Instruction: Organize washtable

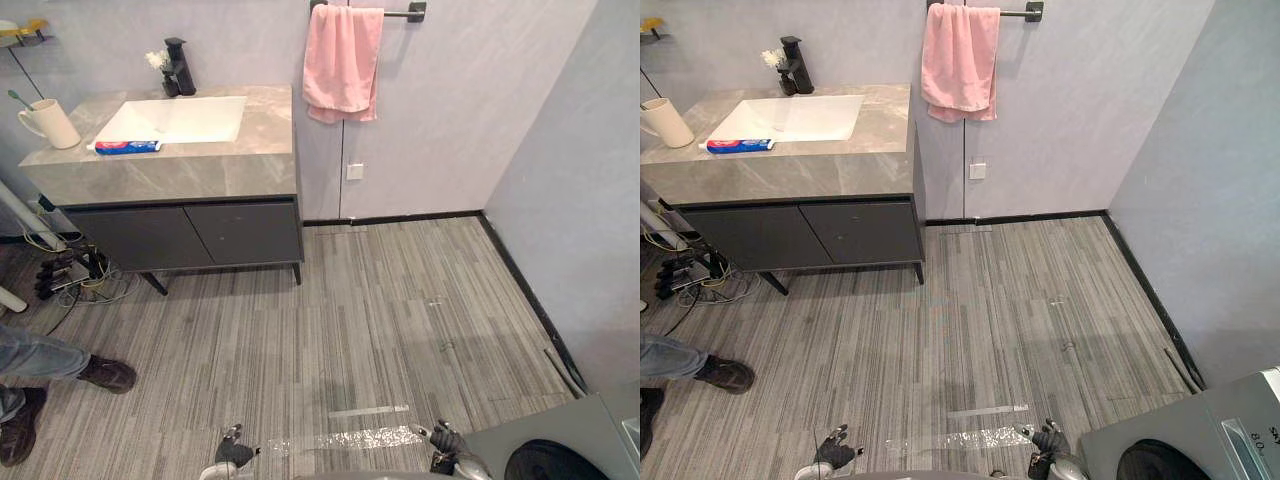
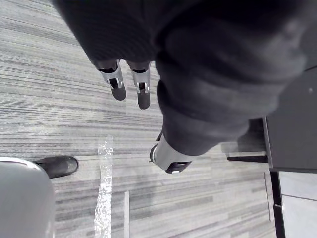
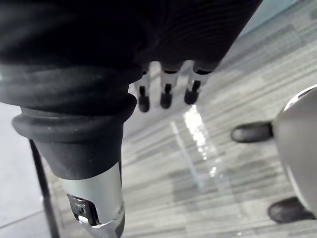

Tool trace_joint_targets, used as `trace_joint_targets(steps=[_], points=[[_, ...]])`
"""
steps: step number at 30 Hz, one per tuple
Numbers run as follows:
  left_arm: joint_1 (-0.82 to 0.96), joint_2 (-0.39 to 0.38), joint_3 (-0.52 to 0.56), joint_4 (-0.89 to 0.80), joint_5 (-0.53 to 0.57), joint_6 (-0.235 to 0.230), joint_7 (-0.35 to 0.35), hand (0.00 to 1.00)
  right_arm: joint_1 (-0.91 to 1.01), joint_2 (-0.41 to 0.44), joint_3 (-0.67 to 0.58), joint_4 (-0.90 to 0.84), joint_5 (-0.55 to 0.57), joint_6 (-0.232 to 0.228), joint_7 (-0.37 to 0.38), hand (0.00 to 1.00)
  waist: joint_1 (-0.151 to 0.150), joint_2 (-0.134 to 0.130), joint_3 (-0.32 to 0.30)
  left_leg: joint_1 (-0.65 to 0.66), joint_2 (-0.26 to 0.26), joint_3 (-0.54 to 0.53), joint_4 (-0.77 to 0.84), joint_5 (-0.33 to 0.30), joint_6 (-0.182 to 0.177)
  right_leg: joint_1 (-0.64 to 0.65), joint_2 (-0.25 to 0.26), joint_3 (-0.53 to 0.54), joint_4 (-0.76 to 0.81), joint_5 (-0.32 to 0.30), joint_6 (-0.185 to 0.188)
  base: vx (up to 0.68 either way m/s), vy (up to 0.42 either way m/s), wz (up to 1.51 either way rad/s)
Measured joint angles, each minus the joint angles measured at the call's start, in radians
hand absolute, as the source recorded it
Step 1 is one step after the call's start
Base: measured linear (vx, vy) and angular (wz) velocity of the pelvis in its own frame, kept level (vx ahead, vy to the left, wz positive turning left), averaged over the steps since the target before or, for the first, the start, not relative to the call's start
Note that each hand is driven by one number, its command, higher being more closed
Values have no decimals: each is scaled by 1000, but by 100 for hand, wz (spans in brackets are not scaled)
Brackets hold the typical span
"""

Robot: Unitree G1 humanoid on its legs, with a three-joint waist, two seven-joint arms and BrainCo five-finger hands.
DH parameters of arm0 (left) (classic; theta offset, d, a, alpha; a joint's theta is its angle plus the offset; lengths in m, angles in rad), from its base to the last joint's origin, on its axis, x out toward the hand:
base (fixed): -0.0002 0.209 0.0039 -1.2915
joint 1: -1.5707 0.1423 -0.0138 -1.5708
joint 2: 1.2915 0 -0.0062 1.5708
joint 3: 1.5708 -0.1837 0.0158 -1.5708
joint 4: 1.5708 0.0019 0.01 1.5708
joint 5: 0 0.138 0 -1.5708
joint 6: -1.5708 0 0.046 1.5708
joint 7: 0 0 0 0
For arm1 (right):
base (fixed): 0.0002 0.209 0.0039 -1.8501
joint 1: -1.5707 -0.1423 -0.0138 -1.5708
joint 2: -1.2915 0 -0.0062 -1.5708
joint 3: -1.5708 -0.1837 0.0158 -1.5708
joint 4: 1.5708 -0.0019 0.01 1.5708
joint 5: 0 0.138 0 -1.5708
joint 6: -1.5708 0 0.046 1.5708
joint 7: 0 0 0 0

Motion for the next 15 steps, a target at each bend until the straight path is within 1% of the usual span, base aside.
trace_joint_targets(steps=[2, 5, 13, 15], points=[[-7, -19, -25, -19, -20, 0, 0, 0, 1, -1, 22, -16, 8, -3, 0, 0, 0, -1, -1, 1, 0, 2, 0, 0, 0, 1, 0, -1, 0, 0, 0, 0, 0, 0], [-9, -32, -34, -23, -21, -1, 0, 0, 1, 0, 25, -24, 7, -3, -1, 0, -1, -1, -1, 1, 0, 3, 2, 0, 0, 1, 0, -1, 0, 0, 0, 0, 0, 0], [-4, -32, -41, -36, -22, -2, 0, 0, 10, 0, 27, -24, 8, -3, -1, 0, -1, 3, -2, -4, 1, 4, 15, -1, 0, 0, -2, 0, 4, 1, -2, -56, -27, 0], [2, -33, -41, -37, -41, -7, 0, 0, 17, 0, 27, -24, 12, -3, -1, 0, 0, 6, -6, -13, 2, 6, 17, -1, 0, -14, -1, 1, 6, 2, -3, -50, -21, -2]])
